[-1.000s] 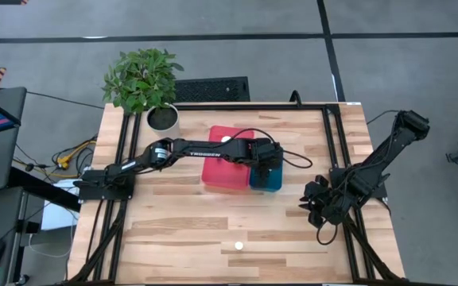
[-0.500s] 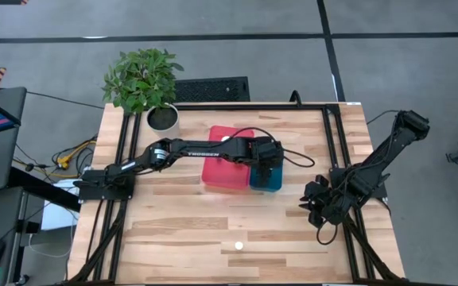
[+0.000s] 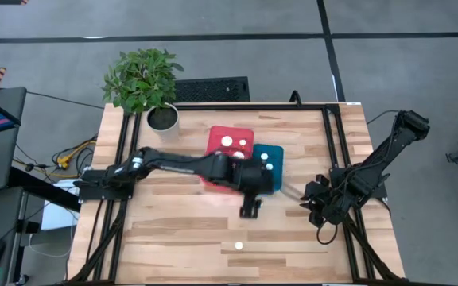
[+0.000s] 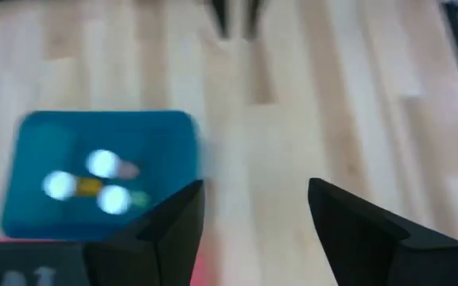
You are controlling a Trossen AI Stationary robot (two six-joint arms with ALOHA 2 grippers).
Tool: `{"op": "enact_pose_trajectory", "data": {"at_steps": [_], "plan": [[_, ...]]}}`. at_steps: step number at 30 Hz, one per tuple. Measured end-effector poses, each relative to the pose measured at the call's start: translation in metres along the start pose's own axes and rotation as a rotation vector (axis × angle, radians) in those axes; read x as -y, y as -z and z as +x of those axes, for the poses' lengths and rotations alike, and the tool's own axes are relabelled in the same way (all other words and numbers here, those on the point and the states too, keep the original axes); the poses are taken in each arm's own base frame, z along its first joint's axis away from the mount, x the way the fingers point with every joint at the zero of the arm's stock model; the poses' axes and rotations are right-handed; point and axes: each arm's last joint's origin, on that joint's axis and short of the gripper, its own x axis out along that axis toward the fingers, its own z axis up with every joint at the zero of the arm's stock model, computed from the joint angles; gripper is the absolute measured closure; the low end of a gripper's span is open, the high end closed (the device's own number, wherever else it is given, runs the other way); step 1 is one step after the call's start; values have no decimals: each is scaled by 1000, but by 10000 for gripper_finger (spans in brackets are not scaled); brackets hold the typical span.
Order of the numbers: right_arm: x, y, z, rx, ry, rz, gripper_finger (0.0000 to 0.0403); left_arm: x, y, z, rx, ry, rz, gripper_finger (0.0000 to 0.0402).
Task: Pick and place medicine bottles into bin by pill shape (circle, oval)
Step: Put the yellow pill bottle into the blue bin
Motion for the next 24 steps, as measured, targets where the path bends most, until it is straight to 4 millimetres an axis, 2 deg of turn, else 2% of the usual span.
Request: {"op": "enact_pose_trajectory", "data": {"at_steps": [6, 9, 12, 16, 24], "plan": [[0, 0, 0, 2, -3, 2, 282, 74, 15, -10, -75, 86, 35, 167], [-1, 0, 0, 0, -6, 6, 282, 106, 28, -3, -106, 95, 60, 160], [-1, 0, 0, -3, -10, 9, 282, 128, 41, 13, -118, 88, 59, 154], [-1, 0, 0, -5, -14, 11, 282, 143, 56, 36, -109, 89, 59, 150], [-2, 1, 0, -24, -25, 11, 282, 143, 80, 70, -134, 97, 63, 149]]}}
